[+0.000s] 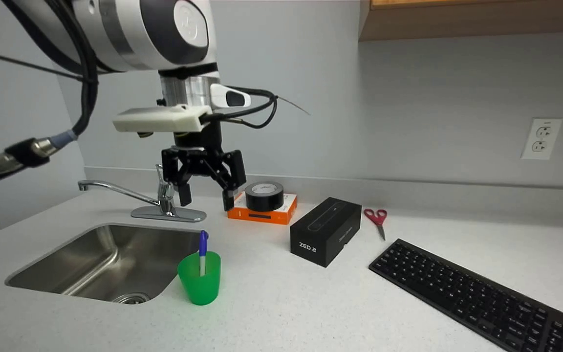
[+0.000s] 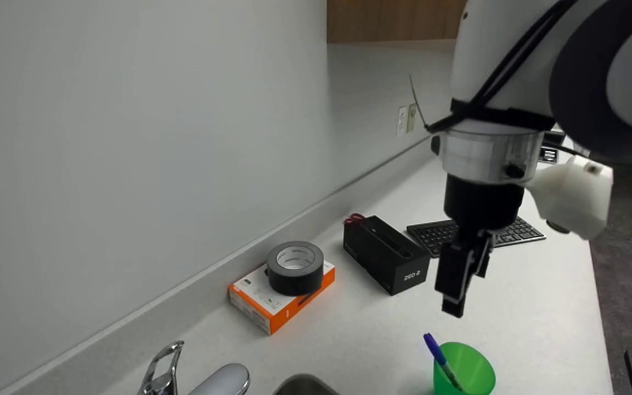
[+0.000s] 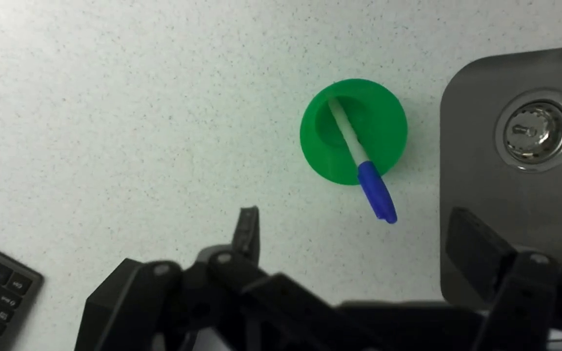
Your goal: Remove the marker from the green cup and place it on the table
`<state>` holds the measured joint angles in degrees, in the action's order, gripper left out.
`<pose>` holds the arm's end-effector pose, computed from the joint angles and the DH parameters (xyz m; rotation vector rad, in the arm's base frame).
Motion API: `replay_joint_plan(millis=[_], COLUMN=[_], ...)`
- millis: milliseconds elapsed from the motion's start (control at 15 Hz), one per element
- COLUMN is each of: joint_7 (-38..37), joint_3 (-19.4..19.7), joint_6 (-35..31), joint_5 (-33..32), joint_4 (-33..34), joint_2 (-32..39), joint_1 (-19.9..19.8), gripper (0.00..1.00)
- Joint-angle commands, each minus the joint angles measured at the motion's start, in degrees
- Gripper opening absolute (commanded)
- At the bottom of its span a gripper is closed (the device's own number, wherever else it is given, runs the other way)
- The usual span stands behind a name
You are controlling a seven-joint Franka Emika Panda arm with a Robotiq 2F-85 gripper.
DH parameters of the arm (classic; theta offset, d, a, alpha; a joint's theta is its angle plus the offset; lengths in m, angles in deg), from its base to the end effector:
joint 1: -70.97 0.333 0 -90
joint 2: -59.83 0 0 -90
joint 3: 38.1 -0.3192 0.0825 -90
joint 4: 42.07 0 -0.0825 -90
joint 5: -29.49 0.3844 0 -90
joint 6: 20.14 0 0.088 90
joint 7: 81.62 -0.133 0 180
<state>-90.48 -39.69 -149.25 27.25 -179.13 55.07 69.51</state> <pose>0.4761 -0.0009 0.3226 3.0980 -0.1970 -0.0824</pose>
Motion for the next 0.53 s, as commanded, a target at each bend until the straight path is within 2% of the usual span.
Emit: replay_joint_plan(millis=[0, 67, 467], joint_7=[-2.92, -1.02, -2.38], joint_3=[-0.34, 0.07, 0.13], joint_6=[-2.55, -1.33, -2.86], joint_5=[-2.50, -0.82, -1.01], joint_4=[-0.57, -0.41, -0.34], joint_2=[2.71, 2.11, 3.77], joint_1=[0.83, 0.79, 0.93], gripper=[1.00, 1.00, 1.00])
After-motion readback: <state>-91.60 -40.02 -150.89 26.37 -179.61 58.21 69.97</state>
